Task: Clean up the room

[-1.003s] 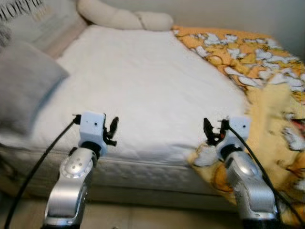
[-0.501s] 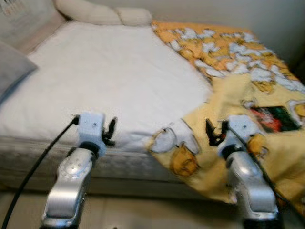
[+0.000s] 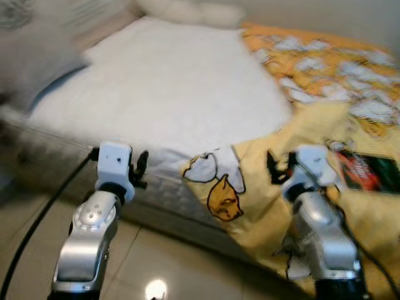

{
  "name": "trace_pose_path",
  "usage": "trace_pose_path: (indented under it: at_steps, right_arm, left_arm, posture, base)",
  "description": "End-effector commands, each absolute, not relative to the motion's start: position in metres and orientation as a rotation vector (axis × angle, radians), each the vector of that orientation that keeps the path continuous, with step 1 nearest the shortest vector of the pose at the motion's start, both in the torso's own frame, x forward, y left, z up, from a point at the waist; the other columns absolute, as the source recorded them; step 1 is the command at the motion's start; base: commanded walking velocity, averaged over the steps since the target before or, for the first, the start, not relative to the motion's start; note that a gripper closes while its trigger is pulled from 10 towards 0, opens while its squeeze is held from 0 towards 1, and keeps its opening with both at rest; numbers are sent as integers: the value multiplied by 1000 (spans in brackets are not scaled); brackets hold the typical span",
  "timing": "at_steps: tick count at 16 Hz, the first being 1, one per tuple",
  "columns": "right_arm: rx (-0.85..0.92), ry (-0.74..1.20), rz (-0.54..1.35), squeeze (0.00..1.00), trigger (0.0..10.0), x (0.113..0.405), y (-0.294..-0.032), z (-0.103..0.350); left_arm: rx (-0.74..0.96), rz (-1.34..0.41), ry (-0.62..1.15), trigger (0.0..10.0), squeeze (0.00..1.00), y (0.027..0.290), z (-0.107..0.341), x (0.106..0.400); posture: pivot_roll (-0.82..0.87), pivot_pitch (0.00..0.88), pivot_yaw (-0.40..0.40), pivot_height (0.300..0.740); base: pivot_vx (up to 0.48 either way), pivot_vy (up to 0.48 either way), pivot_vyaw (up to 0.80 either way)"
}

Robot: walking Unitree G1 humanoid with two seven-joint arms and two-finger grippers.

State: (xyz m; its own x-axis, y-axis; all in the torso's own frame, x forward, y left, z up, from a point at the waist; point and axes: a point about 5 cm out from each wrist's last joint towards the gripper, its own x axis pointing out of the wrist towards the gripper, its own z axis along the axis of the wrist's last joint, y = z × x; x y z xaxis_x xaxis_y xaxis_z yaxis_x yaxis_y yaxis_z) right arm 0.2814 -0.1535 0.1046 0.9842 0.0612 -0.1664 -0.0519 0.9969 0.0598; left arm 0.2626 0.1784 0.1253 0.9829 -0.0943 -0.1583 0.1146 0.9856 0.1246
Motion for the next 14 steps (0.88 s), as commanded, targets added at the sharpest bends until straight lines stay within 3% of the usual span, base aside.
trace_pose_path:
  at_steps: [1,2,14]
  right_arm:
    - [56,169,36,0,10000,282,-161,104]
    - [58,178,36,0,10000,281,-162,102]
    - [22,185,78,0,10000,281,-159,100]
  left_arm:
    - [133,-115,151,10000,149,175,127,265]
    - [129,-109,150,10000,145,176,127,264]
    - [130,-125,144,10000,153,169,127,267]
  posture:
    - [-4,0,-4,740]
    - [-4,0,-6,740]
    - [-16,0,-15,740]
  base:
    - [0,-480,800]
    - [0,-480,800]
    - [0,-480,45]
